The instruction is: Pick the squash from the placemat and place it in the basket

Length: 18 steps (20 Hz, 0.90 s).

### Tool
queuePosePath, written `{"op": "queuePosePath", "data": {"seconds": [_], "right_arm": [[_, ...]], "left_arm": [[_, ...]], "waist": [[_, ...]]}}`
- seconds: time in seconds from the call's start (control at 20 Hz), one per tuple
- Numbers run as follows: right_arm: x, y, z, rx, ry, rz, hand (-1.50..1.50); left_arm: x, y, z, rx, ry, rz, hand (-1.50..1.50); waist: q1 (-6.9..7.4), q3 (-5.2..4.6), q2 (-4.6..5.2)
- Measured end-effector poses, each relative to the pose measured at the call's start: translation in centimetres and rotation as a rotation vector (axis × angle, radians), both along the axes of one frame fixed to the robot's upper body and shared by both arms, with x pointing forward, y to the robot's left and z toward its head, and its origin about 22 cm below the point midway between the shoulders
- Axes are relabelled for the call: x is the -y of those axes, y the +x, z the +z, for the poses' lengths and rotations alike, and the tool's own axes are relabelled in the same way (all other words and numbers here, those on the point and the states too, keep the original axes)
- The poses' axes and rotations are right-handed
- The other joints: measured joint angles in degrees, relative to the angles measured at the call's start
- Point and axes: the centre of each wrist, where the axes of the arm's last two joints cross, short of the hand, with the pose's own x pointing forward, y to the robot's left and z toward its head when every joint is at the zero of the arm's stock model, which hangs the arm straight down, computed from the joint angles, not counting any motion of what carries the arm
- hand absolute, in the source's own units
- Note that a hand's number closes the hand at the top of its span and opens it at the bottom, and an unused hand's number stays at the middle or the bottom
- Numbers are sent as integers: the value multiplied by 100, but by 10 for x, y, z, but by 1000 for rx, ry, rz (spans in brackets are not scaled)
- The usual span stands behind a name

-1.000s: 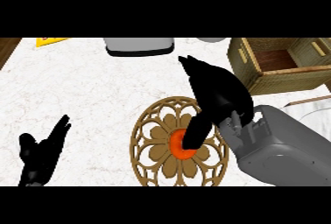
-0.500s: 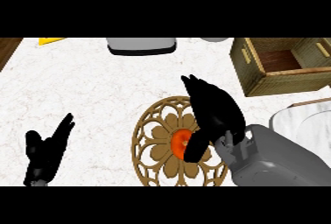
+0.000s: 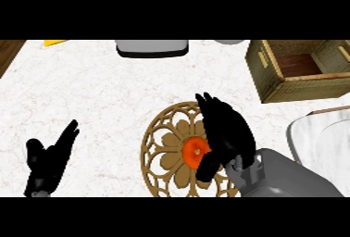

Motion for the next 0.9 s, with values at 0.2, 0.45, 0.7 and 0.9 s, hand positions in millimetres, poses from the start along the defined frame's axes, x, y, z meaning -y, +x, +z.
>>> {"op": "queuePosePath", "data": {"seconds": [0.2,0.45,0.7,0.9], "right_arm": [[-1,-1,-7,9,7,-17,-150],[-8,-1,-20,19,4,-23,-150],[-8,-2,-38,-28,-16,-37,-150],[-7,-2,-47,-66,-31,-48,-150]], "left_arm": [[0,0,1,3,-1,-11,0],[3,3,1,1,1,-9,0],[5,3,1,-3,1,-13,0],[6,1,0,2,3,-12,0]], "waist": [[31,2,8],[64,2,21],[72,7,22],[67,8,18]]}}
